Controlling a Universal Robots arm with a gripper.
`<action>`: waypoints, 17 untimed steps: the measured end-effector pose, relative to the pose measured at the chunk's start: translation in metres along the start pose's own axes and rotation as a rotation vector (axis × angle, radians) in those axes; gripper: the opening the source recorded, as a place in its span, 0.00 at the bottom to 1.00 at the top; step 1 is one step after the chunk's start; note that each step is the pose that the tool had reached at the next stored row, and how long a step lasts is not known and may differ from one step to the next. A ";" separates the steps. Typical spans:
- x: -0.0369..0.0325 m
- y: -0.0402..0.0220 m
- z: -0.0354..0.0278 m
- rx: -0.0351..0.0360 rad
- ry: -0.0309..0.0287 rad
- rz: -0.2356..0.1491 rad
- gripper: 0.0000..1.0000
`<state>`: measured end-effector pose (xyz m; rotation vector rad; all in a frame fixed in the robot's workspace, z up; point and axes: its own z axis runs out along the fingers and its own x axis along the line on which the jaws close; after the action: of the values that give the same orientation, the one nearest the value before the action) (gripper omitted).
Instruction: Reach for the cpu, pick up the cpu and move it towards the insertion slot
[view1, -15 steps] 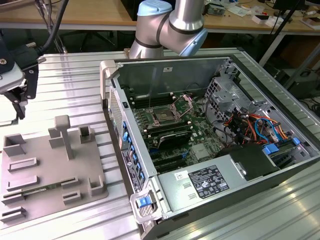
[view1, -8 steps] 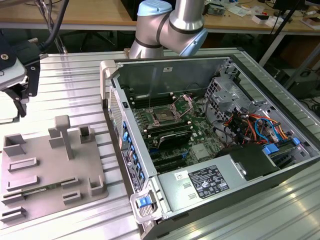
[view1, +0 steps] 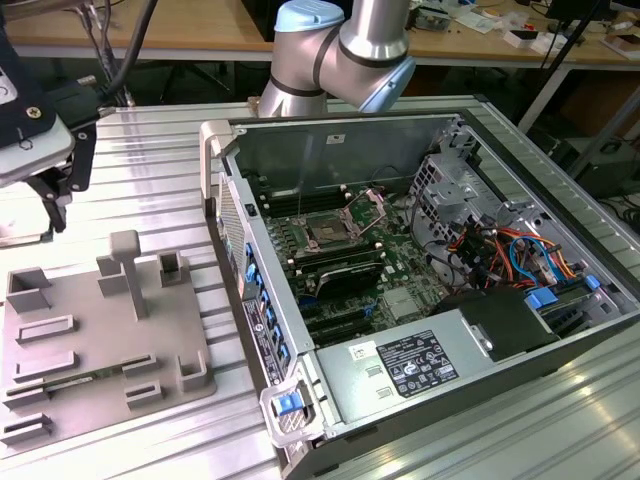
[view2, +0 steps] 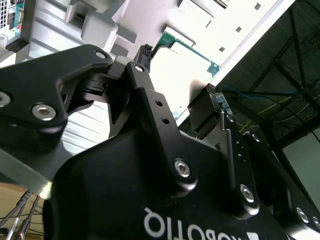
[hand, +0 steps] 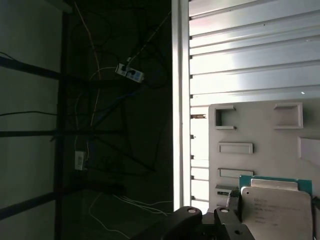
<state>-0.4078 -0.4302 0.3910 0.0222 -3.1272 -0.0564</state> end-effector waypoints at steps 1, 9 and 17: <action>-0.0014 -0.0001 0.0000 0.0000 -0.0001 0.000 0.55; -0.0115 -0.0002 -0.0002 0.0000 0.0000 0.000 0.55; -0.0274 -0.0004 -0.0004 0.0001 0.0000 0.000 0.55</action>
<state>-0.3804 -0.4303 0.3910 0.0223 -3.1272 -0.0563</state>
